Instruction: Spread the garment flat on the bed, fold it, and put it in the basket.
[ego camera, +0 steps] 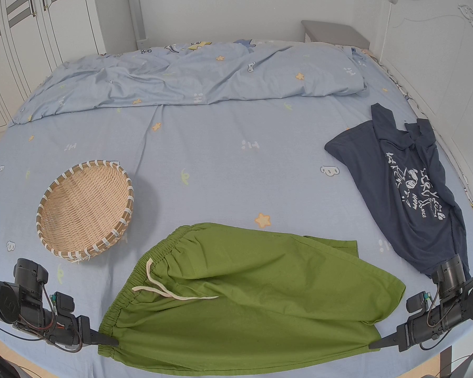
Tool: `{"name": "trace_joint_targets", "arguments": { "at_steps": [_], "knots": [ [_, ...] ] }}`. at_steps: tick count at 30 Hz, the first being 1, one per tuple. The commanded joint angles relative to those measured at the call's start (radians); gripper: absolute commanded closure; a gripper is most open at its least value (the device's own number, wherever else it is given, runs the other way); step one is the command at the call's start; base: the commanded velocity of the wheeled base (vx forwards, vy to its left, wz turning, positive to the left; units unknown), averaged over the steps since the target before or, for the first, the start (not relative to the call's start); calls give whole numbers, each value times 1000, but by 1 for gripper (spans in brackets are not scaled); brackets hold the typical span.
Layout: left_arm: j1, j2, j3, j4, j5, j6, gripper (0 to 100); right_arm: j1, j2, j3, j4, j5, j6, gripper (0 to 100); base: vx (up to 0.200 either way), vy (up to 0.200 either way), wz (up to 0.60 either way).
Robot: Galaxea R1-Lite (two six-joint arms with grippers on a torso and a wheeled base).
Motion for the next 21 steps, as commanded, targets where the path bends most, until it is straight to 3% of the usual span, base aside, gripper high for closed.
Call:
{"name": "trace_joint_targets", "arguments": {
  "at_steps": [1,11,21],
  "knots": [
    [0,16,27,-1,-1,27,100,5,-1,28,-2,-1,-1,100,0,0,0],
    [12,66,53,2,5,132,100,-7,-4,69,-2,0,-6,100,0,0,0],
    [6,80,54,2,5,146,100,5,6,68,-2,5,-7,100,0,0,0]
  ]
}}
